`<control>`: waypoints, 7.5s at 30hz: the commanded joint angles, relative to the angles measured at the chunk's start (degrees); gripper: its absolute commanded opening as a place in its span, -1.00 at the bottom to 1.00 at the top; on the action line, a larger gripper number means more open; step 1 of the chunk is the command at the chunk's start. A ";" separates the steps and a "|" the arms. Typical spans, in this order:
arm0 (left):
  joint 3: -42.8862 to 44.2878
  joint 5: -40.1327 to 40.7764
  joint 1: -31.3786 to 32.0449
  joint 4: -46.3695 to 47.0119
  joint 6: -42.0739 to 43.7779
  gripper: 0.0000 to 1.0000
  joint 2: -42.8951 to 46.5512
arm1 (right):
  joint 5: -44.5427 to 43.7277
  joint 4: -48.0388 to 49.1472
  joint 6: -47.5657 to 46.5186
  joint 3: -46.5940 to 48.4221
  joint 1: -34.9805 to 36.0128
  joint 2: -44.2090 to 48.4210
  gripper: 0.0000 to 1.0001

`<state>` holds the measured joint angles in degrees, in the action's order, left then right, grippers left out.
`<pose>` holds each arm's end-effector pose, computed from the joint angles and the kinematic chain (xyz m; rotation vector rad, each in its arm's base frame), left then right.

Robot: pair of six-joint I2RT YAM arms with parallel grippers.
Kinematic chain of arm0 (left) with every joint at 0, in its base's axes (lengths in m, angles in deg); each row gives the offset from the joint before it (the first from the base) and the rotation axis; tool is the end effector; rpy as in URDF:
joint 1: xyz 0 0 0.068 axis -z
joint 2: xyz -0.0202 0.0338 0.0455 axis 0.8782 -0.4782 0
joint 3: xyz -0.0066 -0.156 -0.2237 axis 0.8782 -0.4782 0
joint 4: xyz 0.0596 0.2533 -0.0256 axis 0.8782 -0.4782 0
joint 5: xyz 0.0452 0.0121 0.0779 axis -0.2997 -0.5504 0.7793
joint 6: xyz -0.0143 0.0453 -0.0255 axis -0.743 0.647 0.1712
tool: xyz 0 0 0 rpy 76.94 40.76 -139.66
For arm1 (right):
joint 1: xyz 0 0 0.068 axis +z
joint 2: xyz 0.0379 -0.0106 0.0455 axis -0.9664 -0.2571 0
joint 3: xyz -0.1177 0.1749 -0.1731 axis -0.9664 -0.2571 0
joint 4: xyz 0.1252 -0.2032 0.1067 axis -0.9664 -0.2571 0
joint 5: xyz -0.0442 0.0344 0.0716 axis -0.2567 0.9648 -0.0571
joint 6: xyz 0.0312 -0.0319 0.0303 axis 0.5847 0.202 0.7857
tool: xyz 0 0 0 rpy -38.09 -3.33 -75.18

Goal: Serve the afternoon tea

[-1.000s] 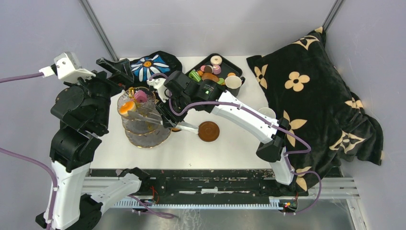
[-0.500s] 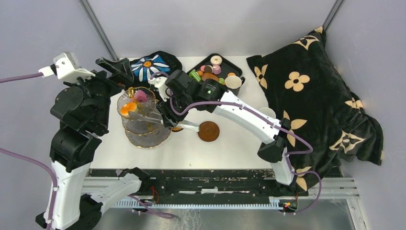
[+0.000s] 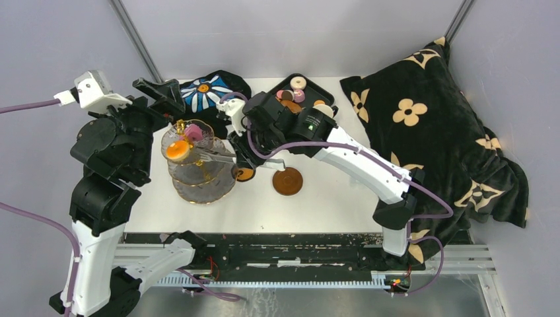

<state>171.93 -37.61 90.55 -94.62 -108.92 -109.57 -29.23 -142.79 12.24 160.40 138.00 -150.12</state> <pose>0.0952 -0.0288 0.5426 -0.4366 1.4192 -0.2688 0.1760 0.3558 0.4395 -1.1062 2.1265 0.8394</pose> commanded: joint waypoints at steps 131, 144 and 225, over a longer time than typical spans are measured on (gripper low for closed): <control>-1.98 -5.65 0.19 1.11 3.21 0.98 -0.25 | 2.44 15.98 -8.36 -16.03 -8.11 15.49 -0.79; -1.56 -4.74 0.17 -0.11 2.78 0.98 0.39 | 3.20 13.20 -7.74 -6.63 -5.51 5.93 -0.74; -2.18 -3.88 0.15 -1.33 3.02 0.98 -1.79 | -18.61 27.93 7.10 -24.21 -20.35 -5.02 -0.20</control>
<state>168.65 -42.70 90.55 -96.10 -105.27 -111.56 -43.53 -121.48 17.71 132.07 117.65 -153.57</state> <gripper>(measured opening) 0.992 0.407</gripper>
